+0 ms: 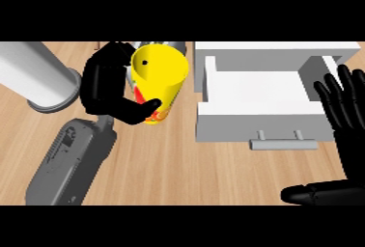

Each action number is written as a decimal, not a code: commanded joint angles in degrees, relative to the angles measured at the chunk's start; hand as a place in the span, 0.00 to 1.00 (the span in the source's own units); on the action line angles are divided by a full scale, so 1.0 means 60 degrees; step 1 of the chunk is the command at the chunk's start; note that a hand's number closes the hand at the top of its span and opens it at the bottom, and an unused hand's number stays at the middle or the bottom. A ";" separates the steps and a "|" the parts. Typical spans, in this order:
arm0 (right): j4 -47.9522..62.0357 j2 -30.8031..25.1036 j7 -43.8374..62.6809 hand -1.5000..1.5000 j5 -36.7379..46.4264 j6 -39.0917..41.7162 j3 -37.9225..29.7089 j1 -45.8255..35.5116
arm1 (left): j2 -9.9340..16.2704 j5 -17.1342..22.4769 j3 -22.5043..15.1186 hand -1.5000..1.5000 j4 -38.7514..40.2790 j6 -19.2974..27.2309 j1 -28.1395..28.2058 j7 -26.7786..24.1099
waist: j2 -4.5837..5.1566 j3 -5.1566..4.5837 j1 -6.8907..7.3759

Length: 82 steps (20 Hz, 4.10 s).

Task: Pick up the cup, place it into the drawer and close the drawer

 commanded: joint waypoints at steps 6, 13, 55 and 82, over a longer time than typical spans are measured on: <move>0.0148 -0.0083 -0.0166 0.00 -0.0240 0.0218 -0.0227 0.0233 | -0.0370 -0.0895 0.0427 1.00 0.0994 0.0627 -0.2576 0.1504 | 0.0009 -0.0001 -0.0038; 0.0765 -0.0089 -0.0580 0.00 -0.0093 0.0220 -0.0326 -0.0088 | -0.1134 -0.1558 0.0455 1.00 0.2555 0.0961 -0.3972 0.1922 | 0.0019 0.0000 -0.0051; 0.0811 0.0093 -0.0730 0.00 -0.0346 0.0520 0.0119 -0.0544 | -0.1616 0.1704 -0.3710 0.00 0.9582 0.2479 -0.7251 -0.0088 | 0.0258 0.0010 -0.0969; -0.0706 -0.1817 -0.0131 1.00 0.0046 0.2568 0.0055 0.1069 | 0.0534 0.3271 -0.2354 0.00 0.3469 0.2675 -0.3164 -0.0270 | -0.0142 -0.0008 0.0311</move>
